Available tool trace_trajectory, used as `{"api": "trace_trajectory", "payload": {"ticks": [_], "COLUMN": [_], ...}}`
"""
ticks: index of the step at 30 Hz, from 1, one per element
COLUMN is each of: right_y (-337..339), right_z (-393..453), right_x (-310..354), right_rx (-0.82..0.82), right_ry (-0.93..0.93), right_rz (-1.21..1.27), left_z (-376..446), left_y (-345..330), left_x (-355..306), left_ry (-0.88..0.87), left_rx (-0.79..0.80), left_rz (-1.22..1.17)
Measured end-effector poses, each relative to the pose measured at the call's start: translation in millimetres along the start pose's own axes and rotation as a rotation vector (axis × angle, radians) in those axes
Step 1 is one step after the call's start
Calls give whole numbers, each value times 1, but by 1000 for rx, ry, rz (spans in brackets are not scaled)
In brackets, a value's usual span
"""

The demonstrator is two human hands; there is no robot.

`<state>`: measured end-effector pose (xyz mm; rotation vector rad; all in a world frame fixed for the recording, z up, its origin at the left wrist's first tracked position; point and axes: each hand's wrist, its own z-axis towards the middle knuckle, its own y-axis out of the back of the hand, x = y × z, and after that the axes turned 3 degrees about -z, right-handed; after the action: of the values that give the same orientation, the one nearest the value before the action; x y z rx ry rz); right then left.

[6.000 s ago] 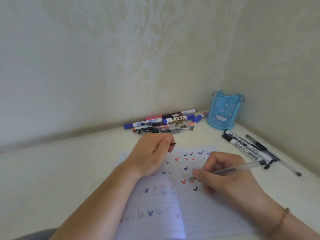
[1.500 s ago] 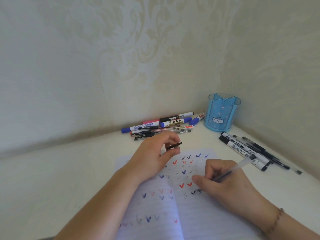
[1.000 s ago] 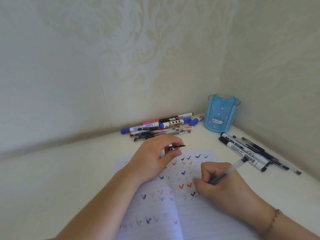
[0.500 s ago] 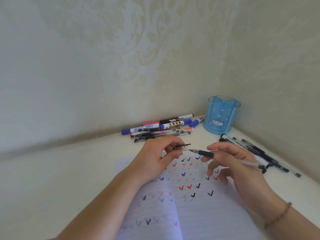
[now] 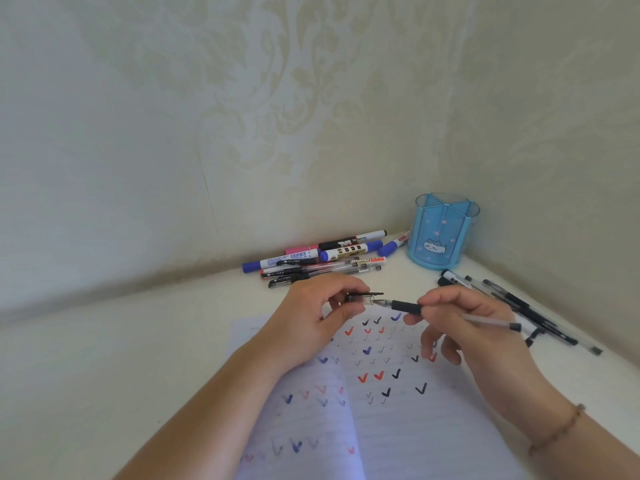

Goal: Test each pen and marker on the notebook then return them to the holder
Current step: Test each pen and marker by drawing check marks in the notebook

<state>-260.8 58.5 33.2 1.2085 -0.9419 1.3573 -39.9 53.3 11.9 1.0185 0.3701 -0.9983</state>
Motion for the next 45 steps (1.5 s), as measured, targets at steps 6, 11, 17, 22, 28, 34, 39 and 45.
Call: {"api": "trace_trajectory", "payload": {"ticks": [6,11,17,22,28,34,39,45], "right_y": [-5,-4,-5,0,62,107,104,88], "right_z": [0,-2,-3,8,28,39,40,37], "right_x": [0,0,-4,-11,-13,-28,-31,-26], "right_rx": [44,51,36,86,-345,-479,-452,-503], "right_ry": [0,29,96,252,222,-90,-161,-8], "right_rz": [-67,-53,-25,-111,-980,-1247,-1282,-1233], "left_z": [-3,-3,-3,2,8,8,9,9], "left_y": [-3,-4,-4,-5,15,17,16,19], "left_x": [-5,-9,-14,-18,35,49,48,50], "left_ry": [-17,40,70,86,263,442,503,593], "left_rx": [35,4,-15,137,-165,-184,-193,-241], "left_rz": [-17,-139,-209,-172,406,595,644,706]}}
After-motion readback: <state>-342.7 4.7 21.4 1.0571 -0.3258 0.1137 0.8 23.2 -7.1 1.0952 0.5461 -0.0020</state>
